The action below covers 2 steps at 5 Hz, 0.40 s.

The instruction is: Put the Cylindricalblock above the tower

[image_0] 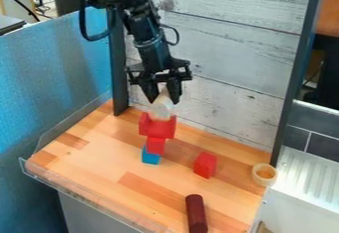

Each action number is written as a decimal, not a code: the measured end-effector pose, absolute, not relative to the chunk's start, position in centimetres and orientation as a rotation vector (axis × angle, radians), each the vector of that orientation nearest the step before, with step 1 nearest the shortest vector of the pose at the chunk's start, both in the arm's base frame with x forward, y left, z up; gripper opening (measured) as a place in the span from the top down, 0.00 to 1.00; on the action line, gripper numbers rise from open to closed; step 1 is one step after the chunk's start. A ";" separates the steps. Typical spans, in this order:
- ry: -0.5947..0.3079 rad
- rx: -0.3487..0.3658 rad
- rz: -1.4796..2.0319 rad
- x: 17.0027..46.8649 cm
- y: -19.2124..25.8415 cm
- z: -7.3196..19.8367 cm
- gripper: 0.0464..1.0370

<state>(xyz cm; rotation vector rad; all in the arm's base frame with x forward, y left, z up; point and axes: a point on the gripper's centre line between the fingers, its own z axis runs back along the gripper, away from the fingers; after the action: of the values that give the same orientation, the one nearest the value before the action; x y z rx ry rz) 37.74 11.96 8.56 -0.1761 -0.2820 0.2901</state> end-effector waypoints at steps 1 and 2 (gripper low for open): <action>-0.276 -0.171 0.295 37.2 12.3 7.7 0.52; -0.277 -0.158 0.293 37.0 12.4 7.4 0.52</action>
<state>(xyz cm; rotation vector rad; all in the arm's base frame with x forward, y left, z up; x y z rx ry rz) 37.04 12.40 7.41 -0.1580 -0.2775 0.2934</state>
